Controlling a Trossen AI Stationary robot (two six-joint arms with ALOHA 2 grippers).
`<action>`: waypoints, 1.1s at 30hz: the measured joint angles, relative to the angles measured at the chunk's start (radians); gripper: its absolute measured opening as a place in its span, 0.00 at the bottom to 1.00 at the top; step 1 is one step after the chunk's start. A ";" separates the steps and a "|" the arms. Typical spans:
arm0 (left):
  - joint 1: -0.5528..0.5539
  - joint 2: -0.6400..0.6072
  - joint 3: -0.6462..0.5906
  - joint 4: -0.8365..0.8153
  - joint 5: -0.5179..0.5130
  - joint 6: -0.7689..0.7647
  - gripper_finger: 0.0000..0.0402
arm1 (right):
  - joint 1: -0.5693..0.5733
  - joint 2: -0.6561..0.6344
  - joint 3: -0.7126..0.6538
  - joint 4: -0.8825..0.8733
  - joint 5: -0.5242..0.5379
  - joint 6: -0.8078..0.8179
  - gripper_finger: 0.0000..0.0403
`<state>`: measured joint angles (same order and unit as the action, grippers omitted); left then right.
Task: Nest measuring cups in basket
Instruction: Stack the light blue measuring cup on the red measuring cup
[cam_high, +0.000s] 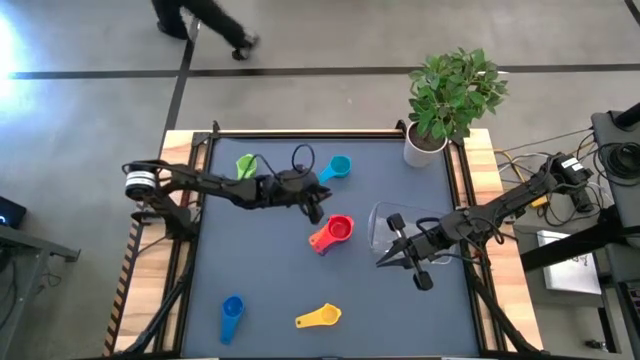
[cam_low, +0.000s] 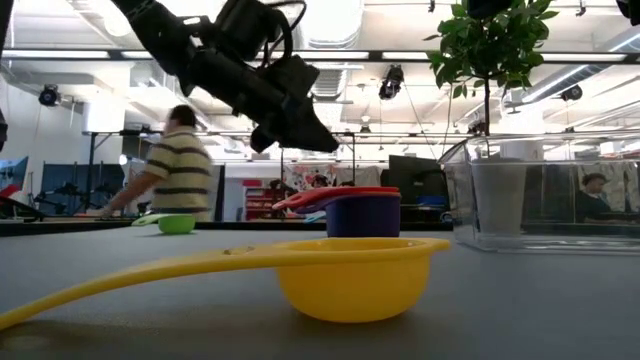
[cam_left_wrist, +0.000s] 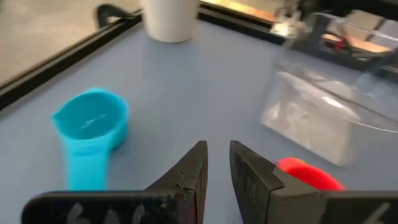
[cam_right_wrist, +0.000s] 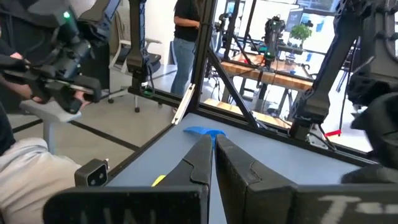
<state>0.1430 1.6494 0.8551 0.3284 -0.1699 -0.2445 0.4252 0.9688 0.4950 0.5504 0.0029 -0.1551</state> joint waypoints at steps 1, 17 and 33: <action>0.016 -0.003 0.000 -0.011 0.000 -0.002 0.13 | 0.000 0.000 0.000 0.000 0.000 0.000 0.02; 0.228 -0.001 0.006 -0.134 0.083 -0.008 0.45 | 0.000 0.000 0.000 0.000 0.003 -0.021 0.02; 0.233 0.183 0.189 -0.346 0.052 0.034 0.65 | 0.000 0.000 0.000 -0.021 0.026 -0.019 0.02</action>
<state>0.3759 1.8324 1.0439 -0.0177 -0.1184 -0.2107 0.4248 0.9688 0.4950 0.5289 0.0288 -0.1742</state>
